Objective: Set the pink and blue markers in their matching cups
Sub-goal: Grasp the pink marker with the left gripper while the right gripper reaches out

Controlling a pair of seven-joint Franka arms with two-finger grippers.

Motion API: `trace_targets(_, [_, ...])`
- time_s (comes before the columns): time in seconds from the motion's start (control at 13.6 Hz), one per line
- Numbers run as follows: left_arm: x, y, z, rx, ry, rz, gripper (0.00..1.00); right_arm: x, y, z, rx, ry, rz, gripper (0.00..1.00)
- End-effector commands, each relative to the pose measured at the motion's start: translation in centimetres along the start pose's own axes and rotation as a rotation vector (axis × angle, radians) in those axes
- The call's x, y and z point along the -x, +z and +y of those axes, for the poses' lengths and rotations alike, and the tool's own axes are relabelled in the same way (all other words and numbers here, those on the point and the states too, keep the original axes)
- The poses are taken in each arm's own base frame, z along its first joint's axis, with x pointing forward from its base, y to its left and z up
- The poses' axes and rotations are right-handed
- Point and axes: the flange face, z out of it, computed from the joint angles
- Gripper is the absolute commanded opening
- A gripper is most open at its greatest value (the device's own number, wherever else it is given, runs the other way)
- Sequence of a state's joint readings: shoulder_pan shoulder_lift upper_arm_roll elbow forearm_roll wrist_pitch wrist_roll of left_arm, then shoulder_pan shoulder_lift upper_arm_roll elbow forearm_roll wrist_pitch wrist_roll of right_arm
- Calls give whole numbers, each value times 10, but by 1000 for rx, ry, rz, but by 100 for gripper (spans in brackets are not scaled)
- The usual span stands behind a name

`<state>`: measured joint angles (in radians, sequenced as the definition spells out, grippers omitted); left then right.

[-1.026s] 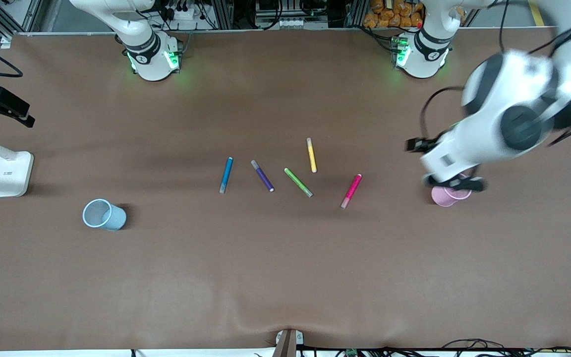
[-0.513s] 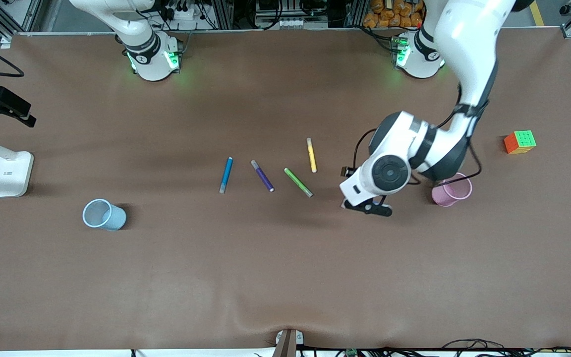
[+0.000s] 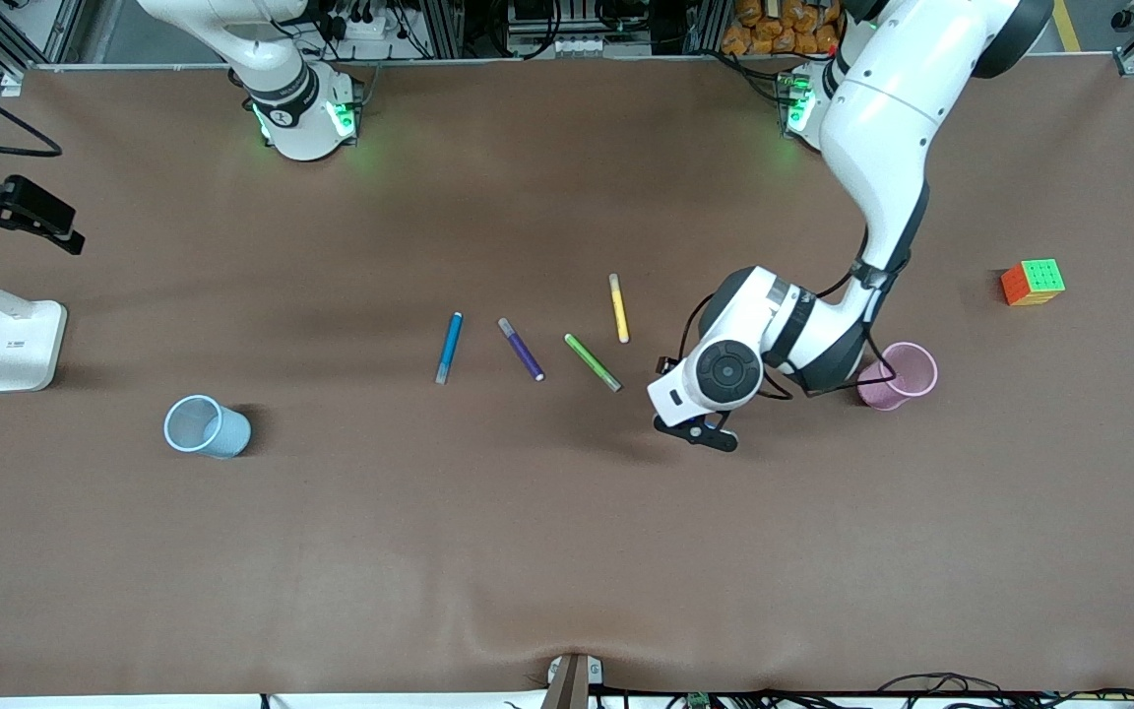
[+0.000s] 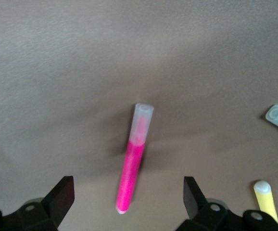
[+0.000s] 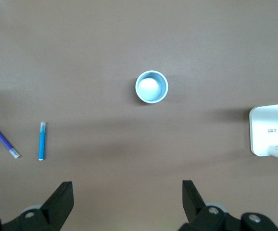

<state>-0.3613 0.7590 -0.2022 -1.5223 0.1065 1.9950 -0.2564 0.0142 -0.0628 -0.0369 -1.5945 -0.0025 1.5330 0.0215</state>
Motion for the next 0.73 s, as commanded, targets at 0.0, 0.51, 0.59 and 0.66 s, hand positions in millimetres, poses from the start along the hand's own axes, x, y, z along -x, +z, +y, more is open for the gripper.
trace_targets(0.0, [-12,16,2,-14,55,25,100,-1,2,-6,-4,3,-11,100])
trace_targets(0.51, [-15,23,-1,-29,131,34,58,-20,44,-49,5,-70,-88,100])
trace_targets(0.59, [-14,25,0,-29,134,31,41,-20,48,-58,7,-85,-96,100])
trace_targets(0.66, [-15,27,0,-28,134,29,22,-22,55,-68,10,-104,-113,100])
